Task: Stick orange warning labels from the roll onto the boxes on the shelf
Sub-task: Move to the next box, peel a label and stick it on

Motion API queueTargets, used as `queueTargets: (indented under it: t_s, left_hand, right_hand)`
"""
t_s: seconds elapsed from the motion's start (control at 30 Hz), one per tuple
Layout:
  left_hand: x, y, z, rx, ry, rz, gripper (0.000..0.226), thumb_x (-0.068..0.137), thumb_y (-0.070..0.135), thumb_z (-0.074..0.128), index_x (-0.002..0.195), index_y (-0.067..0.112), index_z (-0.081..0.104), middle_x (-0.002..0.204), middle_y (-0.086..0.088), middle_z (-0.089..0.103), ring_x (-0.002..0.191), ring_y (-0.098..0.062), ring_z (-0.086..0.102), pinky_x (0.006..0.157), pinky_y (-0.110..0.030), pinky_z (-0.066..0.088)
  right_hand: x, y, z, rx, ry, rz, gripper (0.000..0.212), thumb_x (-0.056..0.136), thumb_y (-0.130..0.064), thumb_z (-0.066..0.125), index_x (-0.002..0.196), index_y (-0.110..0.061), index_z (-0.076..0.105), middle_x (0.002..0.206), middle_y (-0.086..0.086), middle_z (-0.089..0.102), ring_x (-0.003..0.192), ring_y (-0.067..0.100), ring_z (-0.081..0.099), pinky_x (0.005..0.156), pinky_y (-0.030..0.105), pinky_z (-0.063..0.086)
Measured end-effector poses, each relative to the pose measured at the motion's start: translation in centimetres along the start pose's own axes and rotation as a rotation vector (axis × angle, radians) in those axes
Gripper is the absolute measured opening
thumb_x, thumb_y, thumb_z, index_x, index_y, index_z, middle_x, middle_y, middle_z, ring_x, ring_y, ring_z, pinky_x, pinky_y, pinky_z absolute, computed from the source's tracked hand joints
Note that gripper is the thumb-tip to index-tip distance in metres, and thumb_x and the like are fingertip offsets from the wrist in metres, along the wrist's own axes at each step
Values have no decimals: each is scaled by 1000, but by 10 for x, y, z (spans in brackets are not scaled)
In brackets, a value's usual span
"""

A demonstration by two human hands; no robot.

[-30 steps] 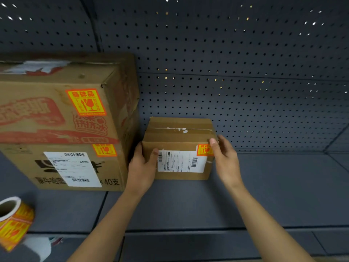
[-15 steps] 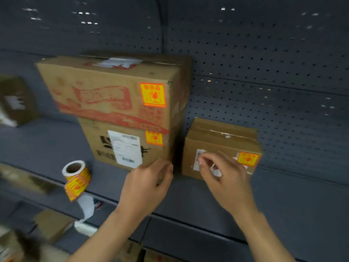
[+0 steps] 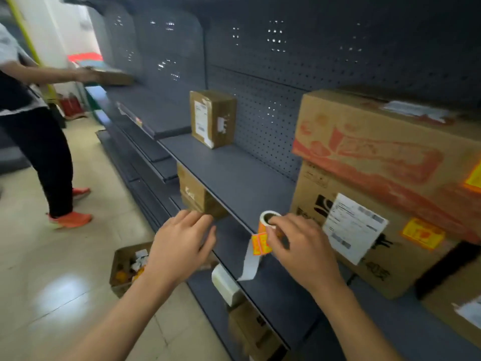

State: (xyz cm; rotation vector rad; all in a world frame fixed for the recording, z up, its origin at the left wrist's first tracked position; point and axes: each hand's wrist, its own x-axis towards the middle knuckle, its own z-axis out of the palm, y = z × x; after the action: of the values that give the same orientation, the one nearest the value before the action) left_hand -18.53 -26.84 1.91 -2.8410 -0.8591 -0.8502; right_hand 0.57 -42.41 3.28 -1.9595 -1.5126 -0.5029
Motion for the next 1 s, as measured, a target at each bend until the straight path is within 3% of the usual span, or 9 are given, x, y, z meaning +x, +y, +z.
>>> queueTargets:
  t_s: [0.33, 0.53, 0.8, 1.0]
  left_hand:
    - [6, -178, -14, 32, 16, -239, 31, 95, 39, 44, 96, 21, 69, 90, 4, 69, 86, -21, 65, 70, -35, 54]
    - [12, -248, -14, 14, -33, -368, 36, 96, 43, 40, 105, 21, 67, 97, 2, 71, 93, -22, 66, 74, -37, 56]
    - [38, -312, 27, 32, -78, -416, 51, 95, 48, 36, 124, 16, 64, 115, -3, 67, 110, -26, 60, 91, -39, 52]
    - [100, -351, 60, 89, -82, -358, 42, 98, 43, 48, 126, 16, 63, 118, -3, 65, 113, -24, 58, 90, -38, 52]
  right_hand:
    - [125, -101, 133, -18, -202, -102, 34, 95, -41, 43, 105, -21, 69, 93, -6, 68, 83, 16, 64, 76, 37, 52]
    - [174, -144, 188, 17, -253, -106, 20, 95, -32, 59, 108, -20, 69, 99, -5, 68, 88, 17, 63, 81, 38, 51]
    - [222, -145, 252, 32, -361, -55, 28, 96, -36, 56, 117, -20, 66, 107, -1, 66, 97, 20, 61, 86, 38, 49]
    - [279, -119, 307, 47, -397, 14, 35, 98, -43, 51, 126, -24, 59, 116, -2, 61, 106, 19, 56, 93, 37, 46]
